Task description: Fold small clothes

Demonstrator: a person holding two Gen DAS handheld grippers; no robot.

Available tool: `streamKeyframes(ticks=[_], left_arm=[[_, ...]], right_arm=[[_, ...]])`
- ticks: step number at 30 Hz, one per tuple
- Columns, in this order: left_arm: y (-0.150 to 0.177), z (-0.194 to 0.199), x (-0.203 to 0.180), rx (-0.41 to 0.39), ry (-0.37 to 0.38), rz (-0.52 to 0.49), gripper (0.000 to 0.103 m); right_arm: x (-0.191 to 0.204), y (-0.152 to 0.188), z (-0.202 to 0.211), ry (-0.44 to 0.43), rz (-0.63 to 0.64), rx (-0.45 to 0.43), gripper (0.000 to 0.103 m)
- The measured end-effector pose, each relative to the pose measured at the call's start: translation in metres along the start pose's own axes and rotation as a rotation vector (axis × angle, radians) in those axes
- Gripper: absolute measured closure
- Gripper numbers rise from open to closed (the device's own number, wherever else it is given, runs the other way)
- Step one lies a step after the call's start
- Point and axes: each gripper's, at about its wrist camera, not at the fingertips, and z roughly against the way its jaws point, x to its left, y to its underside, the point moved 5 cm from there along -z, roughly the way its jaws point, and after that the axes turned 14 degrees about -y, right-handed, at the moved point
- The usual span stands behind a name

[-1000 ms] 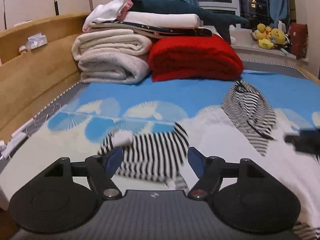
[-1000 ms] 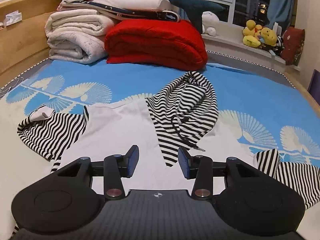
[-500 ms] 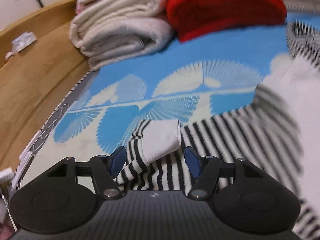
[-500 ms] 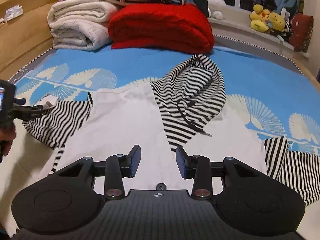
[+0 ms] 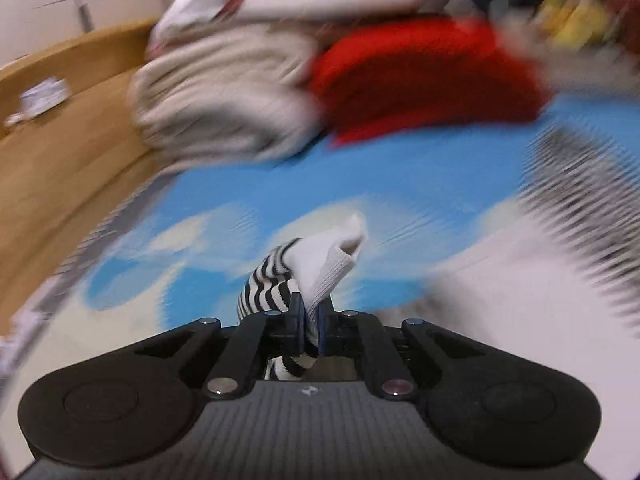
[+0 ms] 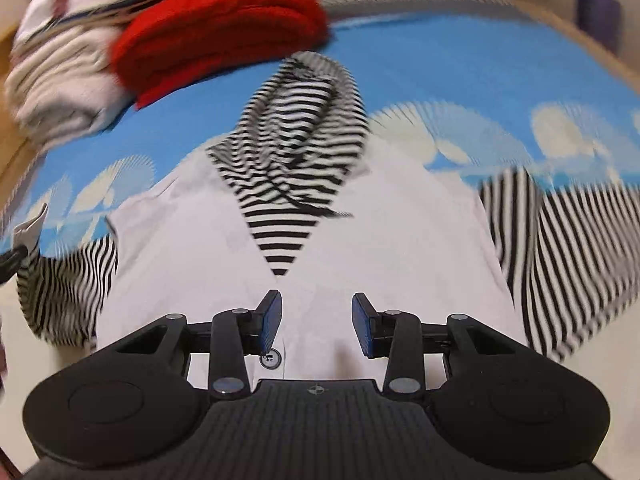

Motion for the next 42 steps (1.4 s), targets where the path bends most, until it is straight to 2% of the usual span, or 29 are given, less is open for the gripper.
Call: streamKeyframes(ticks=[2, 5, 6, 7, 8, 9, 10, 12, 14, 16, 18, 20, 21, 23, 27, 29, 30, 31, 32, 34, 36, 39, 40, 42], left_arm=[[-0.017, 0.054, -0.027, -0.030, 0.165, 0.072, 0.096], [-0.021, 0.116, -0.077, 0.029, 0.415, 0.163, 0.095], [-0.018, 0.130, -0.095, 0.061, 0.500, 0.164, 0.094], [-0.011, 0.142, -0.117, 0.122, 0.600, 0.151, 0.085], [-0.005, 0.148, -0.130, 0.184, 0.661, 0.139, 0.080], [0.001, 0.153, -0.138, 0.248, 0.705, 0.136, 0.080], [0.004, 0.154, -0.136, 0.275, 0.721, 0.153, 0.080], [0.003, 0.149, -0.112, 0.263, 0.658, 0.195, 0.078], [0.002, 0.133, -0.079, 0.241, 0.495, 0.197, 0.077], [0.007, 0.113, -0.049, 0.249, 0.363, 0.197, 0.077], [0.017, 0.094, -0.025, 0.231, 0.282, 0.215, 0.075], [0.032, 0.076, -0.012, 0.279, 0.206, 0.213, 0.073], [0.035, 0.069, -0.009, 0.324, 0.191, 0.231, 0.073], [0.035, 0.056, -0.003, 0.382, 0.227, 0.298, 0.073], [0.022, 0.056, -0.004, 0.357, 0.245, 0.280, 0.072], [0.020, 0.057, -0.004, 0.358, 0.254, 0.296, 0.071], [0.017, 0.057, -0.001, 0.362, 0.257, 0.305, 0.071], [0.014, 0.055, -0.001, 0.367, 0.255, 0.313, 0.071], [0.014, 0.051, 0.002, 0.374, 0.249, 0.319, 0.071], [0.014, 0.042, 0.008, 0.392, 0.234, 0.330, 0.071], [0.015, 0.033, 0.013, 0.408, 0.221, 0.343, 0.071], [0.016, 0.026, 0.023, 0.423, 0.213, 0.370, 0.071], [0.016, 0.026, 0.024, 0.422, 0.215, 0.370, 0.071], [0.017, 0.026, 0.021, 0.422, 0.220, 0.357, 0.071]], right_arm=[[-0.015, 0.001, 0.004, 0.017, -0.071, -0.012, 0.068], [-0.036, 0.003, 0.012, 0.043, -0.180, -0.046, 0.069], [-0.043, 0.003, 0.015, 0.045, -0.216, -0.059, 0.069], [-0.050, 0.004, 0.019, 0.049, -0.254, -0.073, 0.069], [-0.056, 0.004, 0.022, 0.055, -0.281, -0.084, 0.069], [-0.063, 0.005, 0.025, 0.061, -0.307, -0.095, 0.069], [-0.068, 0.006, 0.026, 0.065, -0.325, -0.101, 0.069], [-0.076, 0.009, 0.027, 0.067, -0.358, -0.101, 0.069], [-0.082, 0.013, 0.025, 0.054, -0.386, -0.089, 0.069], [-0.087, 0.017, 0.016, 0.048, -0.404, -0.060, 0.069], [-0.089, 0.023, 0.006, 0.045, -0.414, -0.034, 0.069], [-0.088, 0.030, -0.006, 0.040, -0.434, 0.000, 0.069], [-0.087, 0.033, -0.014, 0.030, -0.443, 0.016, 0.069], [-0.085, 0.041, -0.029, 0.043, -0.456, 0.053, 0.068], [-0.080, 0.057, -0.060, 0.052, -0.495, 0.137, 0.068], [-0.072, 0.056, -0.065, 0.068, -0.458, 0.124, 0.067], [-0.065, 0.054, -0.067, 0.074, -0.416, 0.120, 0.075], [-0.061, 0.052, -0.067, 0.067, -0.387, 0.112, 0.087], [-0.054, 0.049, -0.066, 0.064, -0.351, 0.097, 0.102], [-0.040, 0.037, -0.056, 0.040, -0.268, 0.036, 0.102], [-0.022, 0.011, -0.027, -0.003, -0.160, -0.128, 0.103], [-0.009, -0.017, 0.023, 0.033, 0.010, -0.352, 0.103], [-0.017, -0.020, 0.031, 0.079, 0.019, -0.380, 0.103], [-0.045, -0.018, 0.025, 0.160, -0.037, -0.317, 0.102]])
